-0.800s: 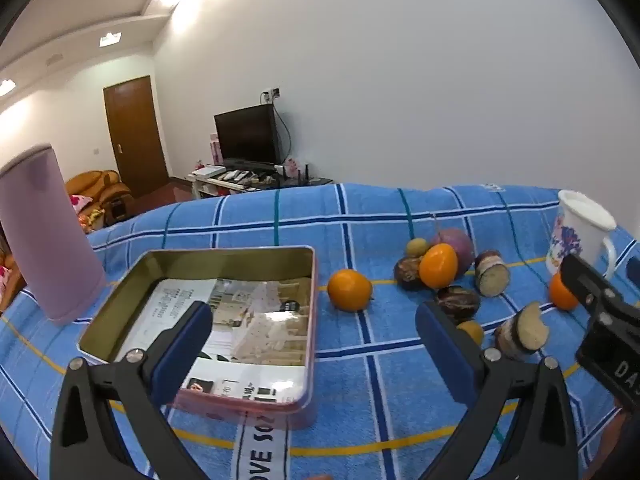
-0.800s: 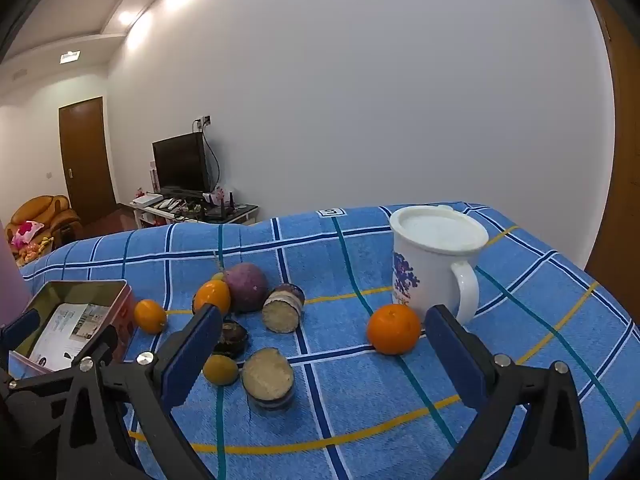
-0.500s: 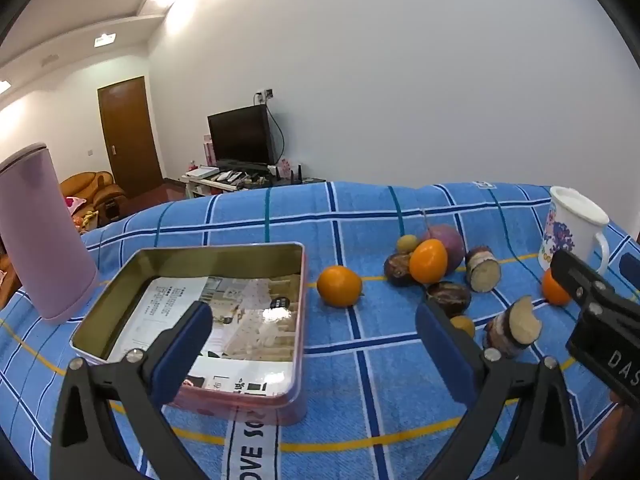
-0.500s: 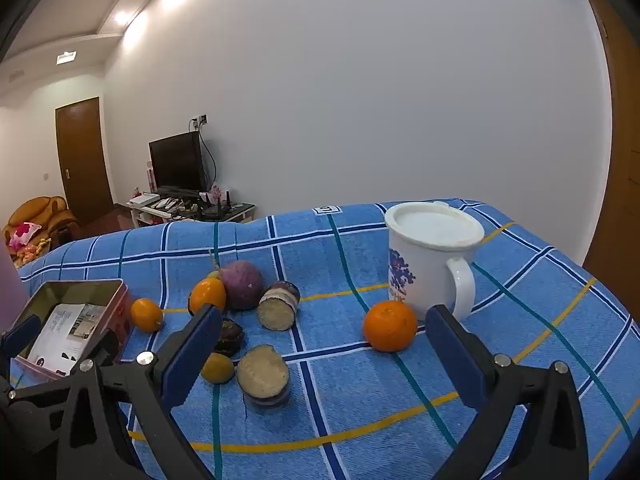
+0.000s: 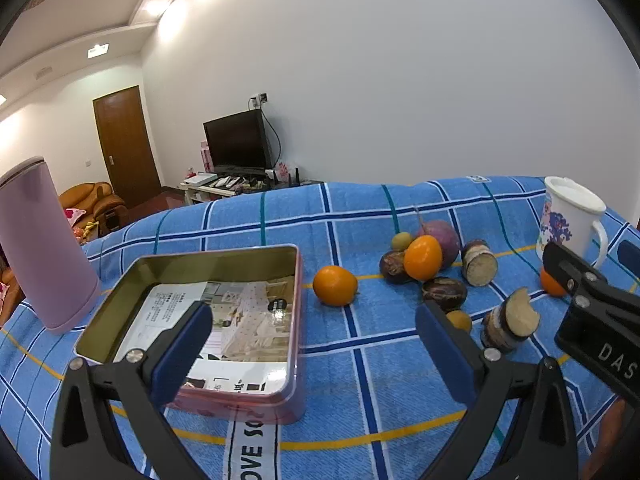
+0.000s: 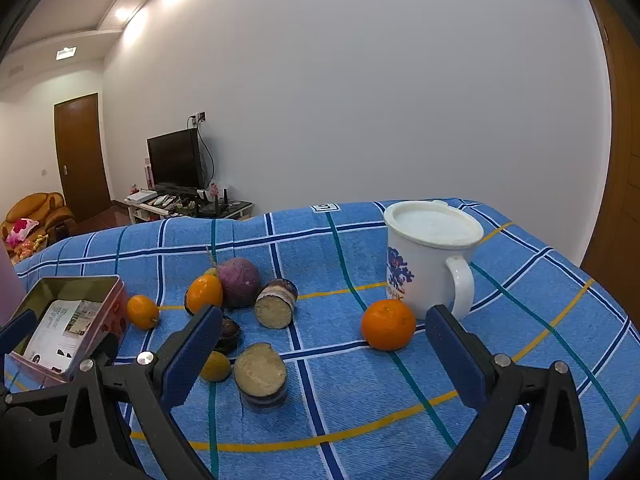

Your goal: Organize fruits

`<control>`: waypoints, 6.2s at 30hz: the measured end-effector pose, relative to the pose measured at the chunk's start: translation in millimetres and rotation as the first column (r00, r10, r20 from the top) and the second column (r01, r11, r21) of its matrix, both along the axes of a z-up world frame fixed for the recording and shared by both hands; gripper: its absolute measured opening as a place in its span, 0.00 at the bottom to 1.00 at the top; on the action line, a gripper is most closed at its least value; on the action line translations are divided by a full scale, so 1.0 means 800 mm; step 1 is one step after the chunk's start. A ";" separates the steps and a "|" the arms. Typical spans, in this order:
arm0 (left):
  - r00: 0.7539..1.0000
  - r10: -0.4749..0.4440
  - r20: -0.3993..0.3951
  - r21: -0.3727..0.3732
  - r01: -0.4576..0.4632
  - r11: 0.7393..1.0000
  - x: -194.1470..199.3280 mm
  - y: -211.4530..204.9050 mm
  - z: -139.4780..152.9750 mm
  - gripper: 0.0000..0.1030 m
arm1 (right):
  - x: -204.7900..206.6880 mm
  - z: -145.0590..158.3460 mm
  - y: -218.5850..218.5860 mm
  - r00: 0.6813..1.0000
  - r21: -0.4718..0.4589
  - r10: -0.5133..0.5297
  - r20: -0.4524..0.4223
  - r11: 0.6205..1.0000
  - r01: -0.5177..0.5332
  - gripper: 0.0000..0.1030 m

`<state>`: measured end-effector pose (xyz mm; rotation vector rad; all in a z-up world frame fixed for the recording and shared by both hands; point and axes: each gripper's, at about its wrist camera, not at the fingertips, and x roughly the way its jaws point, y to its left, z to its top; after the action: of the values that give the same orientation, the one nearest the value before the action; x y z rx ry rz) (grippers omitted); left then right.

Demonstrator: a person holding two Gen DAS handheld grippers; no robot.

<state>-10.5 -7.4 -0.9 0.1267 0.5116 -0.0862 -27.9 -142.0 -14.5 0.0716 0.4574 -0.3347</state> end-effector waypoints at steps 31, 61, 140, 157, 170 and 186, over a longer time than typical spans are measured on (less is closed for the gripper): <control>1.000 0.006 -0.010 -0.006 -0.006 1.000 0.002 0.003 0.000 1.00 | 0.001 0.000 0.000 1.000 -0.013 -0.001 -0.004 1.000 0.001 0.99; 1.000 0.005 -0.008 0.001 -0.005 1.000 0.000 0.002 0.001 1.00 | 0.000 0.000 0.000 1.000 -0.020 -0.002 -0.007 1.000 0.002 0.99; 0.987 -0.070 -0.146 -0.041 0.065 0.997 0.010 0.005 -0.013 0.87 | 0.064 -0.063 0.007 0.876 0.169 0.346 -0.336 0.937 -0.306 0.39; 0.903 -0.200 -0.380 -0.053 0.194 0.979 0.055 -0.096 -0.046 0.56 | 0.016 -0.003 -0.063 0.988 0.219 0.142 -0.057 0.968 -0.126 0.39; 0.879 -0.284 -0.384 -0.163 0.238 0.957 0.071 -0.088 -0.055 0.28 | 0.013 -0.003 -0.063 0.989 0.194 0.134 -0.065 0.974 -0.119 0.39; 0.911 -0.358 -0.206 -0.202 0.318 0.926 -0.010 -0.016 -0.001 0.28 | 0.008 -0.007 -0.042 0.987 0.128 0.162 -0.016 0.979 -0.158 0.39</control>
<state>-18.3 -20.2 -1.5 0.0424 0.7181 -0.4892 -21.3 -176.0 -20.0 0.1527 0.5067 -0.1483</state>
